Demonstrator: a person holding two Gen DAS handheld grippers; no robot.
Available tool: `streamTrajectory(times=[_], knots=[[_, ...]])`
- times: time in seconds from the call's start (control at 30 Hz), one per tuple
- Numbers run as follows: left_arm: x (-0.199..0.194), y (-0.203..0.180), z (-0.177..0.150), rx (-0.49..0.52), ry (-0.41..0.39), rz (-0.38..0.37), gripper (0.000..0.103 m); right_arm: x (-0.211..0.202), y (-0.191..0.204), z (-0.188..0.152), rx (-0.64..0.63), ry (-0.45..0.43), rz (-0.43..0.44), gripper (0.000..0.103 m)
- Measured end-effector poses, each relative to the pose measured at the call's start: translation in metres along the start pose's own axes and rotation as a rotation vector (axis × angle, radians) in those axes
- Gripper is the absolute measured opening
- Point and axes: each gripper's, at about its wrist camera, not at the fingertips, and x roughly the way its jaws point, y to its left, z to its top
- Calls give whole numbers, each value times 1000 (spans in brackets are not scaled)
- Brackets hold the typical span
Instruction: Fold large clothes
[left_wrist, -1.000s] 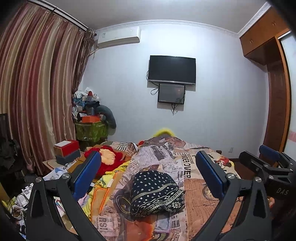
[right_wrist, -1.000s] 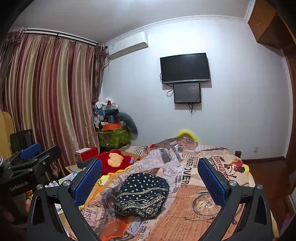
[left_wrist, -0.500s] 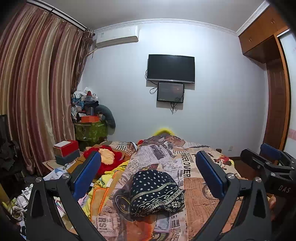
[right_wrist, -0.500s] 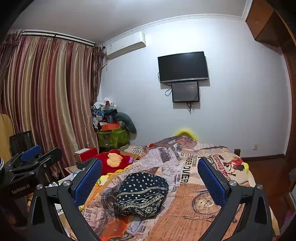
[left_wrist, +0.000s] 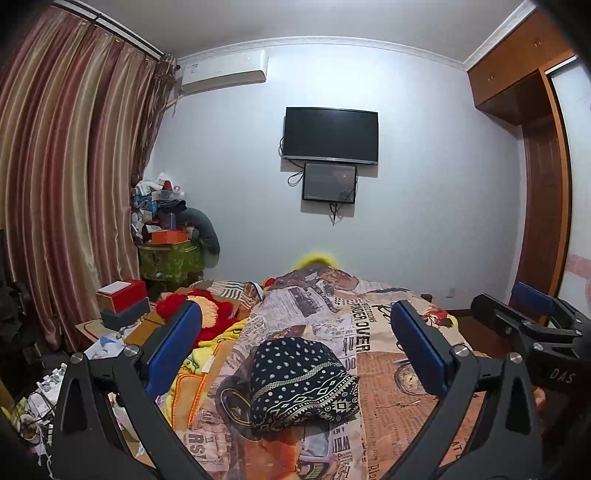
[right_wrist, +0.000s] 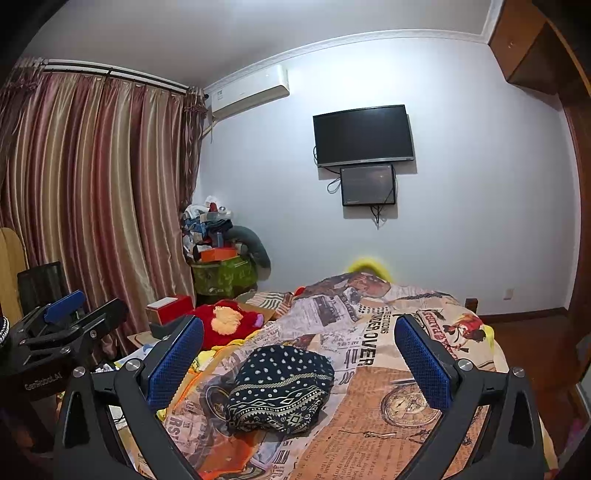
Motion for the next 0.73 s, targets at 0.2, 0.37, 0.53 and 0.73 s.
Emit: streamTrajectory(times=[0.2,0.37,0.53,0.73], knots=[[0,0,0,7,-3,-4,103,-1,1,1,-2,-3,-1,103],[0,2,2,8,-2,-16,103,-1,1,2,-12,-5,-7,103],[-1,2,2,13,-5,-20,103,-2,1,1,-14,-8,-6,103],[0,3,2,14,-3,-22,103,-2,1,1,-15,-7,-5,103]])
